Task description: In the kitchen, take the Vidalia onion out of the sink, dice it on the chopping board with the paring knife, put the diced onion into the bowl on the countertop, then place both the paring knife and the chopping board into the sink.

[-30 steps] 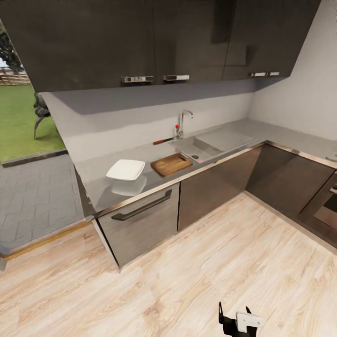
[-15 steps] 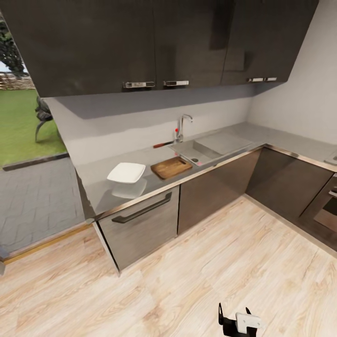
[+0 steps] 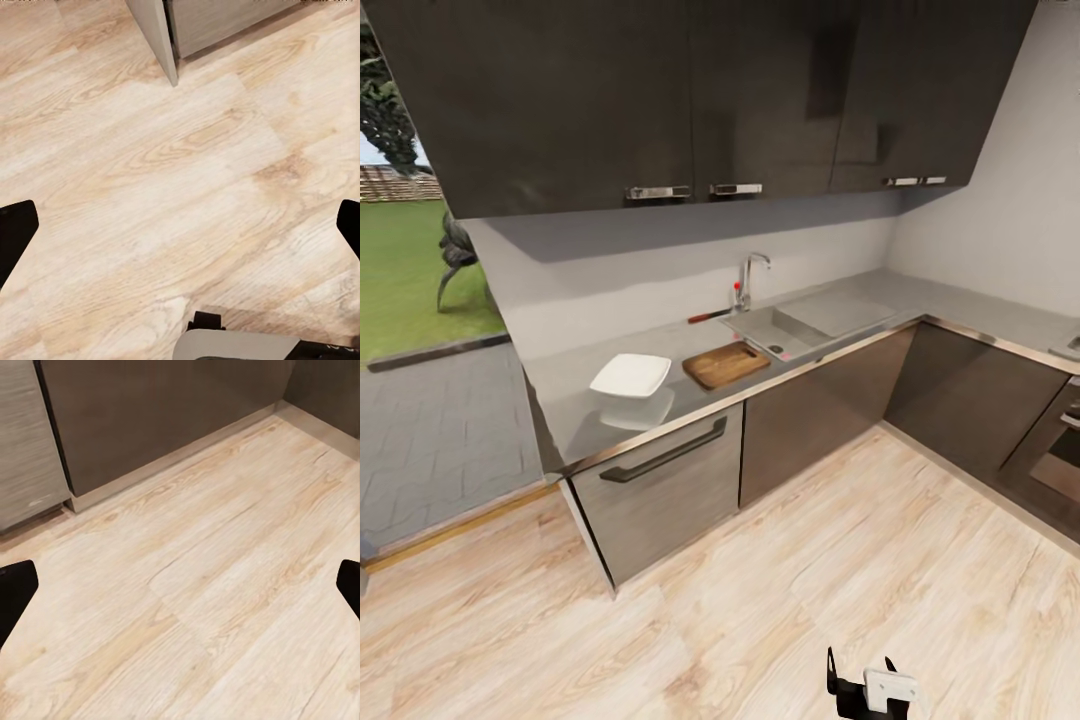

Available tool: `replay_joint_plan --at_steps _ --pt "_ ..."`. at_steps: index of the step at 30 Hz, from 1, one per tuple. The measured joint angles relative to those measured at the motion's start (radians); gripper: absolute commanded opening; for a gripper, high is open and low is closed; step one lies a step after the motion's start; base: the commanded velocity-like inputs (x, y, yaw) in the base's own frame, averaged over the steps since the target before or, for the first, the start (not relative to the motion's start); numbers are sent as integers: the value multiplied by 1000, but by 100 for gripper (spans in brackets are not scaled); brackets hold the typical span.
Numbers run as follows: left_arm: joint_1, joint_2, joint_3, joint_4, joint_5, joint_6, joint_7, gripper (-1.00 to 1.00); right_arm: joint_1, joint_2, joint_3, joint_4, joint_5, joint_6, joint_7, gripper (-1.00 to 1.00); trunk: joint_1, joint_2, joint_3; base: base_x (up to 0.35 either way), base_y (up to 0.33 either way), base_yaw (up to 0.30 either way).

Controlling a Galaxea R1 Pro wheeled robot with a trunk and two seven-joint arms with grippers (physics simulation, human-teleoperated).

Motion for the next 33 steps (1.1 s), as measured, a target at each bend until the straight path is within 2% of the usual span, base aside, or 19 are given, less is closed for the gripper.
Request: replay_joint_plan --at_steps 33 --pt "0 -2 1 22 -1 -1 0 100 0 -1 0 3 1 0 0 100 0 0 52 0 0 0"
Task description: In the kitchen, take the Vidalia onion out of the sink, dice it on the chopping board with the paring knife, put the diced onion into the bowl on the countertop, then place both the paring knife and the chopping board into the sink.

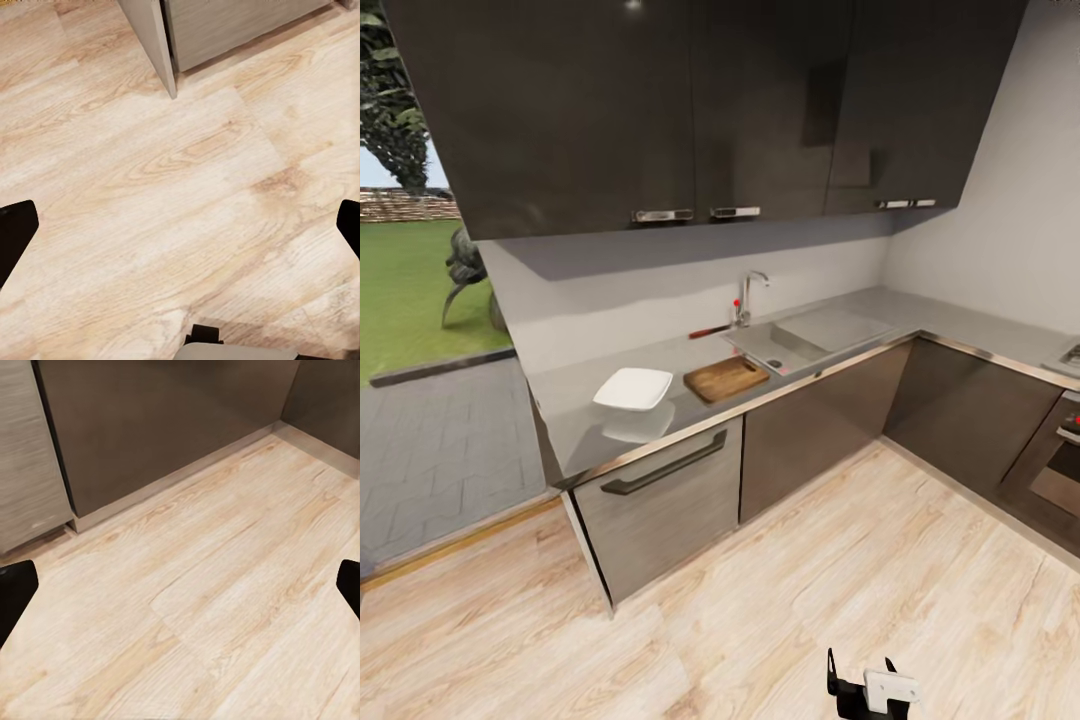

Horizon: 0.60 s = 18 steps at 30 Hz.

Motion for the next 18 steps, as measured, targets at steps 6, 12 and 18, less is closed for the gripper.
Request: replay_joint_plan --at_steps 6,12,18 --pt "0 0 0 0 0 0 0 100 0 -8 -1 0 0 1 0 100 0 0 7 0 0 0" --pt "0 0 1 -1 0 0 0 100 0 -64 -3 64 -2 -95 -3 100 0 0 8 0 0 0" --pt "0 1 1 -1 0 0 1 100 9 -81 -4 227 -3 -297 -11 100 0 0 8 0 0 0"
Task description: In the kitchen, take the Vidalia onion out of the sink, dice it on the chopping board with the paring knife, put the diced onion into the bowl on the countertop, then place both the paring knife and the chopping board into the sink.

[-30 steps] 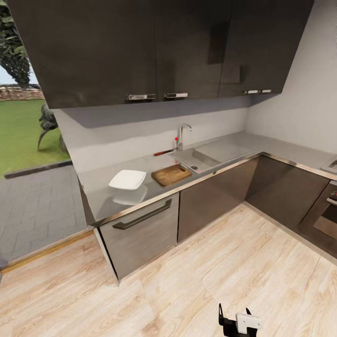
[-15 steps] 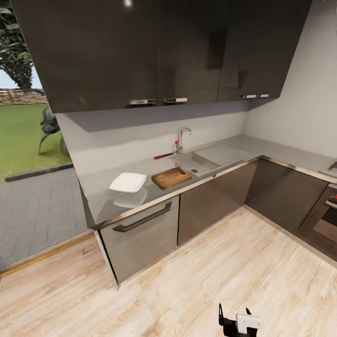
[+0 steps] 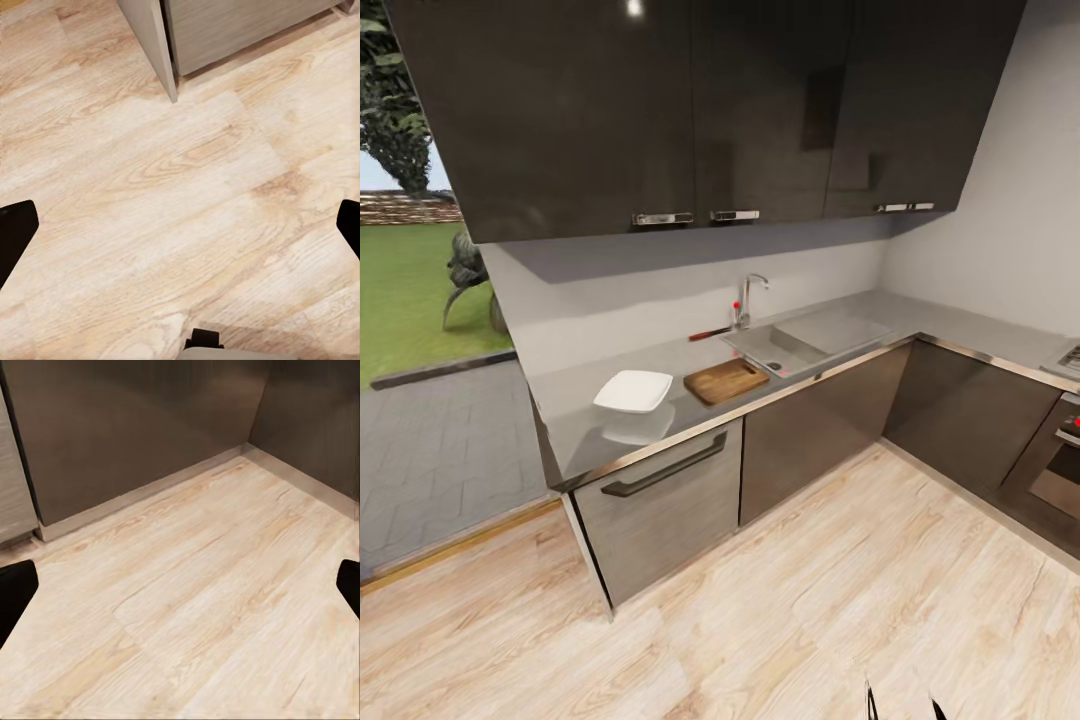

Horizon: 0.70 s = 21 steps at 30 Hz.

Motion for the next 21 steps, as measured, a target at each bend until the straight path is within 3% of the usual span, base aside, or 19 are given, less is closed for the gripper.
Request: replay_joint_plan --at_steps 2,9,13,18,21 --pt "0 0 0 0 0 0 0 100 81 -7 2 17 -1 0 2 100 0 0 0 0 0 0" --pt "0 0 0 0 0 0 0 100 214 6 3 21 -2 0 7 100 0 0 0 0 0 0" --pt "0 0 1 0 0 0 1 100 318 53 5 22 2 -1 11 100 0 0 0 0 0 0" --pt "0 0 0 1 0 0 1 100 343 55 -3 -5 0 -2 4 100 0 0 0 0 0 0" --pt "0 0 0 1 0 0 1 100 346 43 -2 -181 3 30 -1 100 0 0 0 0 0 0"
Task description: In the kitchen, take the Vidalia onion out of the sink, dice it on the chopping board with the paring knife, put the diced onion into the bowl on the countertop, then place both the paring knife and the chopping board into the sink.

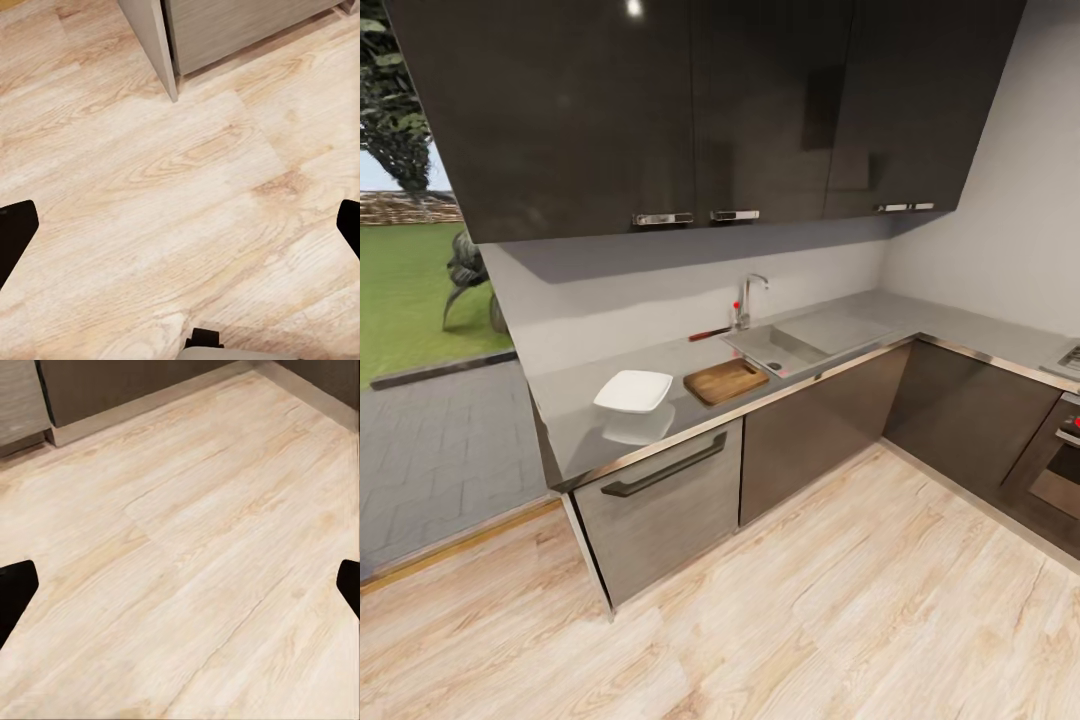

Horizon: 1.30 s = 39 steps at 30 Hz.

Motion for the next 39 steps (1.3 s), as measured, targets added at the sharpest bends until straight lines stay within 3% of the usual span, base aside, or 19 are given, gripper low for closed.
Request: replay_joint_plan --at_steps 3,5,7,11,29,39 --pt "0 0 0 0 0 0 0 100 1 -2 -1 -162 0 137 -1 100 0 0 0 0 0 0" --pt "0 0 -1 0 0 0 0 100 0 -4 0 -325 0 298 0 100 0 0 0 0 0 0" --pt "0 0 -1 0 0 0 0 100 0 -5 -1 -437 0 398 1 100 0 0 0 0 0 0" --pt "0 0 -1 0 0 0 -1 100 1 -7 -2 -590 -1 498 5 100 0 0 0 0 0 0" --pt "0 -4 -2 1 -1 0 -2 100 1 -2 0 -611 -2 478 1 100 0 0 0 0 -5 0" --pt "0 -6 -2 1 -1 0 -2 100 1 0 0 -605 -2 478 0 100 0 0 0 0 -257 160"
